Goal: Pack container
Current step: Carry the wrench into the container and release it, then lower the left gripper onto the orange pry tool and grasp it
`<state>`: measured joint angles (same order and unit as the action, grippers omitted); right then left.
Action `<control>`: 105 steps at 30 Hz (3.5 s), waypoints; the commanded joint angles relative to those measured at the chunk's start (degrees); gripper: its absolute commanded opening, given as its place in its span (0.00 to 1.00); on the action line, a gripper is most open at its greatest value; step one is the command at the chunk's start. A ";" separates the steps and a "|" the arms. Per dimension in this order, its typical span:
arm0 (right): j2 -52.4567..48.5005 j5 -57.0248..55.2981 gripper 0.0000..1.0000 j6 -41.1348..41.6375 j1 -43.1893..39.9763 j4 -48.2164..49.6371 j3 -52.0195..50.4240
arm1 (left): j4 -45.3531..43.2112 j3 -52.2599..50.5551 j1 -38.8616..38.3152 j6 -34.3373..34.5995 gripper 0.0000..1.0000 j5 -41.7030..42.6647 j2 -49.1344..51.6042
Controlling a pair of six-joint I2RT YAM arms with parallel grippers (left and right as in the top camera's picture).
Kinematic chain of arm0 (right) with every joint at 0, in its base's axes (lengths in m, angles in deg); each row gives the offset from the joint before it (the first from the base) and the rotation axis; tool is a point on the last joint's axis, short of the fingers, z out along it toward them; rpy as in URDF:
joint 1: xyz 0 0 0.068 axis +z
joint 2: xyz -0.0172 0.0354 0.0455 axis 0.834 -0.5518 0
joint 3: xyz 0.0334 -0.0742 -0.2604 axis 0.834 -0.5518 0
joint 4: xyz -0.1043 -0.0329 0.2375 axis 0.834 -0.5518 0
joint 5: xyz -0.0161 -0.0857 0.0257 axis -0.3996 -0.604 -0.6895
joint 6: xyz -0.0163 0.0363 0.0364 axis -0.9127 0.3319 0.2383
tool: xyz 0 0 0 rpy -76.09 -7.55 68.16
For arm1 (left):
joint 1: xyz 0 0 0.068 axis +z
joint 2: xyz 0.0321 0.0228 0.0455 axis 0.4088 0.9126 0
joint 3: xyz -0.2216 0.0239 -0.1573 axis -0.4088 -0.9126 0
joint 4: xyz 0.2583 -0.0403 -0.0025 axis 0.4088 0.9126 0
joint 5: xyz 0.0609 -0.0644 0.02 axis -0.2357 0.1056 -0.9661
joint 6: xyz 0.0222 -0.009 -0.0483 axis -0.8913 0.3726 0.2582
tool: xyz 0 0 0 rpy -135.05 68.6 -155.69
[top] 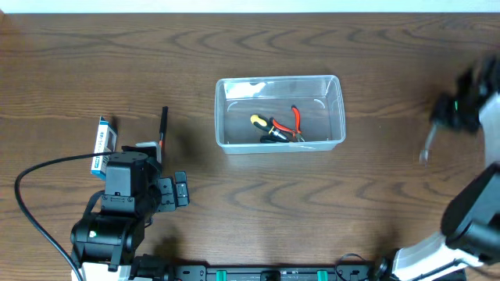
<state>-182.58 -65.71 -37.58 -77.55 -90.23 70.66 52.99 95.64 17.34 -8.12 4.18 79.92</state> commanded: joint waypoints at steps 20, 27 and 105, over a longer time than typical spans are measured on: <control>-9.51 3.56 0.01 -38.16 47.87 -7.26 18.62 | 0.09 0.72 0.28 0.52 0.98 -0.48 0.02; -18.67 4.44 0.01 -39.85 46.97 -7.34 18.62 | 0.09 0.72 0.28 0.52 0.98 -0.48 0.02; -2.47 3.06 0.99 0.68 -1.38 -21.57 31.67 | -16.09 8.26 12.13 -20.98 0.98 -1.75 55.56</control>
<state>-185.14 -63.22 -37.62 -79.43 -111.93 102.59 36.80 103.85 29.32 -28.19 1.67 133.76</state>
